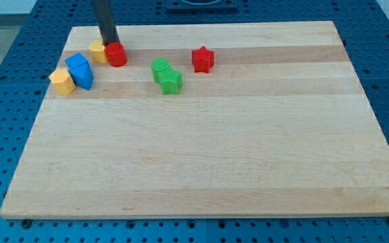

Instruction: Slide the yellow heart closer to the blue triangle

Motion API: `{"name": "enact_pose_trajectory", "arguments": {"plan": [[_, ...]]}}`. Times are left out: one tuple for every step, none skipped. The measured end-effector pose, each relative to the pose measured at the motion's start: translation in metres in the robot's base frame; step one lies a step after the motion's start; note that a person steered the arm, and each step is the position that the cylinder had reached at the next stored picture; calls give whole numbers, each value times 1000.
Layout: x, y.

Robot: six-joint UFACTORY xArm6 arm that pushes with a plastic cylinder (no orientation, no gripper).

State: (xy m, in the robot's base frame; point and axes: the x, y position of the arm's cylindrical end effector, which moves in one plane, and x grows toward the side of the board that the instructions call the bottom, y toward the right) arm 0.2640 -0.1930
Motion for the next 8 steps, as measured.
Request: {"name": "enact_pose_trajectory", "arguments": {"plan": [[2, 0], [-34, 0], [-38, -3], [-34, -10], [-24, -18], [-12, -24], [-4, -25], [6, -26]]}}
